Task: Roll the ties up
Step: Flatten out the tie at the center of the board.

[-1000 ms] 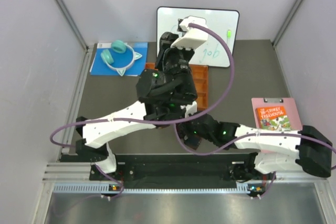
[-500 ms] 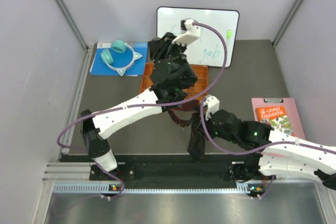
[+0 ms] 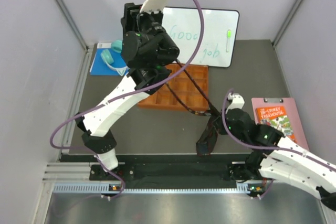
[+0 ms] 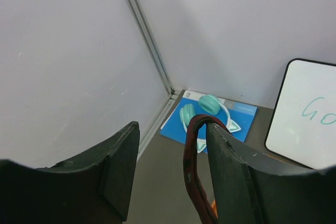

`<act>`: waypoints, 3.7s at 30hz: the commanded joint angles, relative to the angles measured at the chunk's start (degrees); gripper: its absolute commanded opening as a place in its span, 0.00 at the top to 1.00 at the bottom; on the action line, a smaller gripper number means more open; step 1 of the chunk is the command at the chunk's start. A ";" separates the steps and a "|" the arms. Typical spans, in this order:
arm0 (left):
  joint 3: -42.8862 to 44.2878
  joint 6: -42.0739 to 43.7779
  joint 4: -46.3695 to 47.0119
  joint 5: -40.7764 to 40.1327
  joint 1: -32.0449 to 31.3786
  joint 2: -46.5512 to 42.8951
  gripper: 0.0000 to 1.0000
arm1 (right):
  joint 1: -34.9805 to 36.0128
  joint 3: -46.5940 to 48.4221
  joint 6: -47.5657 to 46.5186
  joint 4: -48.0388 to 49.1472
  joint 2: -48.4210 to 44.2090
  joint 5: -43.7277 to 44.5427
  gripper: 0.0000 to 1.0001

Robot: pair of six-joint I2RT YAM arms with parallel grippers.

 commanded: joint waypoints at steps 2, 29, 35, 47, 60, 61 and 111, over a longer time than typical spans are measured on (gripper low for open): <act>3.20 -16.35 -17.40 3.67 -0.06 -3.84 0.41 | -6.34 -1.20 -0.50 2.17 -0.93 -6.09 1.00; 0.40 -25.29 -26.24 8.52 -0.15 -14.74 0.66 | -15.30 -2.88 -14.55 14.21 19.52 -36.66 1.00; -9.61 -19.90 -21.40 1.51 0.12 -15.62 0.93 | -14.16 2.04 -12.74 11.50 27.45 -48.89 1.00; -39.55 -0.74 -3.65 -11.26 1.88 -14.30 1.00 | -3.88 5.92 -10.44 10.78 40.03 -58.73 1.00; -37.77 20.03 28.05 -12.14 1.97 -6.05 1.00 | -3.88 4.16 -7.80 13.33 36.78 -58.83 1.00; -36.01 18.35 24.87 -11.09 1.35 -5.61 1.00 | -3.88 4.33 -7.97 12.98 36.78 -58.57 1.00; -53.15 -93.11 -91.70 60.89 61.47 -3.07 0.90 | -5.37 -0.85 -8.15 1.99 37.21 -42.92 1.00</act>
